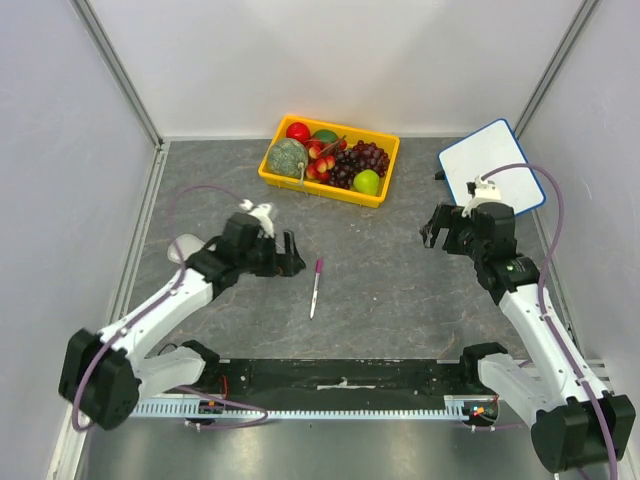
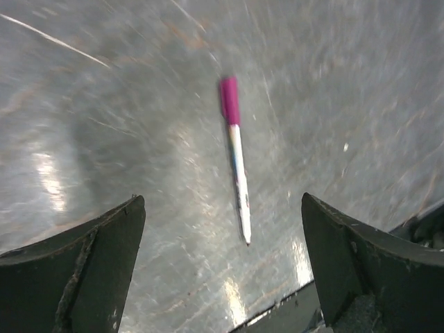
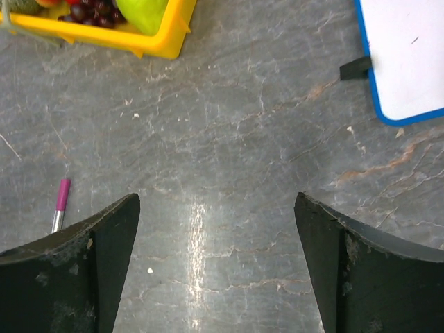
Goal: Write a sentence on the whiteboard
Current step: Pick up the whiteboard marker without the cap from the center of the board.
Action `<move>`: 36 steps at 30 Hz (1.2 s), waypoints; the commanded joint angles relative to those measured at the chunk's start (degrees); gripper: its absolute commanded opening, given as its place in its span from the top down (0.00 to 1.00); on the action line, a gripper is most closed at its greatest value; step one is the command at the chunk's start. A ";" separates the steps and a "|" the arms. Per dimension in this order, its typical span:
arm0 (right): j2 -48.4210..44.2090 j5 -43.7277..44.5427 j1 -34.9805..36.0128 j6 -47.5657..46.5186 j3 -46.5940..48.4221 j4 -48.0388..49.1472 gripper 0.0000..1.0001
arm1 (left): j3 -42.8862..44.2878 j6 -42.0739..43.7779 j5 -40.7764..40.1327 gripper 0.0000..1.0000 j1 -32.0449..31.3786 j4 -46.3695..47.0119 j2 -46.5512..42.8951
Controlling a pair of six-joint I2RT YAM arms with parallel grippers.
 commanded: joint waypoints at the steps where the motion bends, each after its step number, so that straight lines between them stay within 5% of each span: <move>1: -0.95 -3.47 0.01 -0.94 -1.12 -1.90 0.02 | 5.47 -3.35 -9.85 0.05 -10.57 -3.08 9.10; 6: -1.91 -4.52 -0.07 -1.47 -2.09 -2.60 0.02 | 7.23 -7.04 -17.59 0.07 -19.71 -2.39 15.44; 15: -2.09 -6.02 0.01 -2.08 -3.85 -2.43 0.02 | 11.98 -9.16 -23.57 0.20 -26.75 -2.29 28.18; 26: -1.91 -6.99 0.01 -2.35 -4.29 -1.64 0.02 | 12.42 -11.00 -26.92 0.67 -28.78 -4.93 33.90; 30: -2.00 -8.56 0.01 -2.43 -4.29 -1.03 0.02 | 11.02 -10.13 -27.71 0.98 -28.87 -5.81 32.42; 36: -1.91 -15.14 0.01 -2.96 -3.67 -0.06 0.02 | 9.26 -7.67 -27.53 0.98 -28.86 -6.42 22.94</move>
